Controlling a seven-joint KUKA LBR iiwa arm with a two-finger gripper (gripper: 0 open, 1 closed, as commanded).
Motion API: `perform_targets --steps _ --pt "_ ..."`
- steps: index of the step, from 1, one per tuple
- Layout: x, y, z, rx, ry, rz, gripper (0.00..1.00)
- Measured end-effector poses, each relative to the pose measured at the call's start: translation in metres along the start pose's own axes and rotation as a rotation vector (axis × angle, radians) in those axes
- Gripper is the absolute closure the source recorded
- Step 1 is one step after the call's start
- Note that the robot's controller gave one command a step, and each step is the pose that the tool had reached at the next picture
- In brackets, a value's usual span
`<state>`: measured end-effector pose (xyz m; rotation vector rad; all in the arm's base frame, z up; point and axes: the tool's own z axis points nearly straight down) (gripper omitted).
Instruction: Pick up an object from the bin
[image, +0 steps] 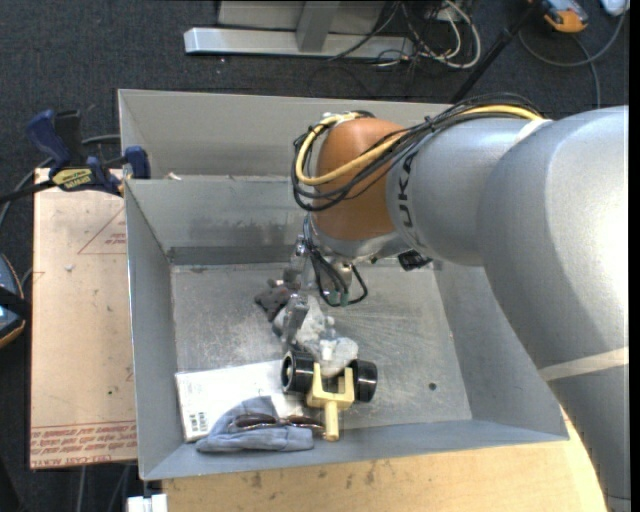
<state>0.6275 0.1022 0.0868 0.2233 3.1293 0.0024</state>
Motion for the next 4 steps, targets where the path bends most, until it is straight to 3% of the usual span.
perform_targets --steps 1,3,4 --pt "0.006 -0.020 0.011 -0.008 -0.001 0.280 1.00" --pt "0.007 -0.020 0.007 -0.004 0.002 0.278 1.00" --pt "0.009 -0.022 -0.011 0.003 0.010 0.278 1.00"
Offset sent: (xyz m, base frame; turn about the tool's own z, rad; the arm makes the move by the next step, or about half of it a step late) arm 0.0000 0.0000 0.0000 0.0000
